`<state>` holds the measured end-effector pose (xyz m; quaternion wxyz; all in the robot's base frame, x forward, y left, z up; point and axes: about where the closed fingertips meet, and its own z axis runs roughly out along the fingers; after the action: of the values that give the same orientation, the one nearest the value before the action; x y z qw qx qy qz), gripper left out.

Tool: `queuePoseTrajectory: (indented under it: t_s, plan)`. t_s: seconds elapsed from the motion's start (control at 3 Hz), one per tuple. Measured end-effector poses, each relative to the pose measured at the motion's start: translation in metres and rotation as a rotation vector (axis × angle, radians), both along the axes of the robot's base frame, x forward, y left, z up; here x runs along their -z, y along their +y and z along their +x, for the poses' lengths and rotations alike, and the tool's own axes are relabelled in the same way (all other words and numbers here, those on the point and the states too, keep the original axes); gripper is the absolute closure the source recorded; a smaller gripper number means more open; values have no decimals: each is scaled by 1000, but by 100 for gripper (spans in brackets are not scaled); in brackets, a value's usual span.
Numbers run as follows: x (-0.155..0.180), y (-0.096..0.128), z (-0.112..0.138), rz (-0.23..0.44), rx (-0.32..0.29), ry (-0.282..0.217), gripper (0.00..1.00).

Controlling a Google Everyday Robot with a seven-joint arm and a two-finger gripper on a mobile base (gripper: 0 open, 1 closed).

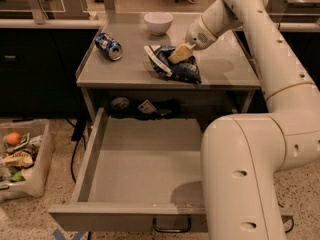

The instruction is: Pick blue chip bag from top drawer and place on counter

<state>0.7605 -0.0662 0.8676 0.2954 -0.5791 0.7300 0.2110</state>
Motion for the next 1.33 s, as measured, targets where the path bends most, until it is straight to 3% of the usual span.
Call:
queuePoseTrajectory:
  t_s: [0.33, 0.67, 1.33]
  plan:
    - [-5, 2, 20, -7, 34, -54, 100]
    - [10, 7, 39, -37, 73, -62, 100]
    - [10, 7, 39, -37, 73, -62, 59]
